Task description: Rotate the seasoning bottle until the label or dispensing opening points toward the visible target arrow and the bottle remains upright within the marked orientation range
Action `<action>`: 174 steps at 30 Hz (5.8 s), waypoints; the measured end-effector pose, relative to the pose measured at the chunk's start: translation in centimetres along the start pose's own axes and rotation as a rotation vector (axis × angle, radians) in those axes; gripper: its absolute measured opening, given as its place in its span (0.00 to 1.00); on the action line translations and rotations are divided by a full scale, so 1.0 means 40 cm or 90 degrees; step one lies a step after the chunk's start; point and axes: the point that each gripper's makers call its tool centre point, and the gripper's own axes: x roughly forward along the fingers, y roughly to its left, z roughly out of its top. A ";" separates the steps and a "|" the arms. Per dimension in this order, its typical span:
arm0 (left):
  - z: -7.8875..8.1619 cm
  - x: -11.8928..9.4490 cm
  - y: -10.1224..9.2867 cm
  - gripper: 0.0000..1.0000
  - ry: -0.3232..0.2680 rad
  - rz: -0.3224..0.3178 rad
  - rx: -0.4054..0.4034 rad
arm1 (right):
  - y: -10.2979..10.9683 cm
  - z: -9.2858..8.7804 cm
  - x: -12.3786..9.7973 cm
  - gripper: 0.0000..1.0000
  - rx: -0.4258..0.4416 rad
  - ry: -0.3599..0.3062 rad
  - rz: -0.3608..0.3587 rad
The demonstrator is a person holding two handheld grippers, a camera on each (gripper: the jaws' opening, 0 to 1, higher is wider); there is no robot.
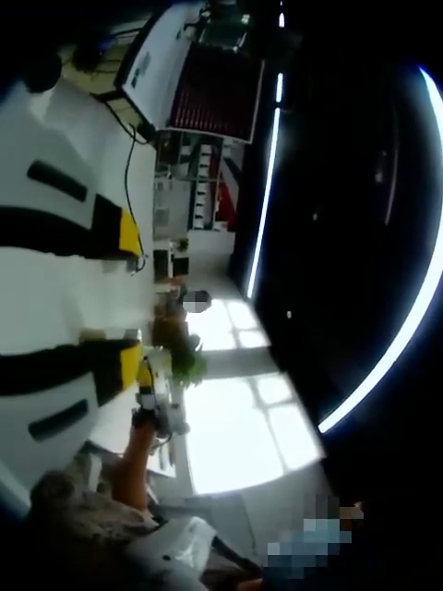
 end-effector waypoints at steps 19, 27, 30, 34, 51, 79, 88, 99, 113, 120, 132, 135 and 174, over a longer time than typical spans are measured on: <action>-0.007 0.016 -0.029 0.36 0.004 -0.029 -0.013 | 0.032 -0.003 0.015 0.42 0.000 0.022 0.182; -0.006 0.022 -0.033 0.36 0.005 -0.031 -0.017 | 0.027 -0.031 0.012 0.64 -0.022 0.035 0.158; -0.011 0.029 -0.035 0.36 0.011 -0.030 -0.014 | 0.031 0.001 -0.003 0.71 -0.022 0.010 0.155; -0.038 0.042 -0.040 0.36 0.029 -0.034 -0.012 | 0.032 0.076 -0.040 0.71 0.002 -0.082 0.123; -0.081 0.118 -0.088 0.35 0.059 -0.095 -0.024 | 0.078 0.132 -0.281 0.31 0.106 -0.262 -0.066; -0.016 0.307 -0.088 0.33 -0.005 -0.240 -0.040 | 0.156 0.083 -0.408 0.18 0.099 -0.278 -0.287; -0.037 0.308 -0.082 0.33 0.002 -0.259 -0.038 | 0.147 0.075 -0.470 0.18 0.122 -0.301 -0.334; -0.027 0.311 -0.092 0.33 -0.004 -0.257 -0.050 | 0.154 0.090 -0.456 0.18 0.119 -0.291 -0.310; -0.054 0.329 -0.079 0.33 0.010 -0.251 -0.052 | 0.164 0.077 -0.429 0.18 0.124 -0.281 -0.292; -0.046 0.330 -0.067 0.33 0.007 -0.250 -0.055 | 0.168 0.087 -0.414 0.18 0.115 -0.273 -0.286; -0.043 0.394 -0.030 0.33 0.016 -0.232 -0.047 | 0.139 0.159 -0.385 0.19 0.097 -0.280 -0.273; -0.049 0.420 -0.020 0.33 0.026 -0.232 -0.037 | 0.143 0.177 -0.349 0.19 0.084 -0.267 -0.262; -0.207 0.687 0.174 0.33 0.158 -0.093 0.050 | -0.091 0.217 -0.165 0.18 0.147 -0.286 -0.110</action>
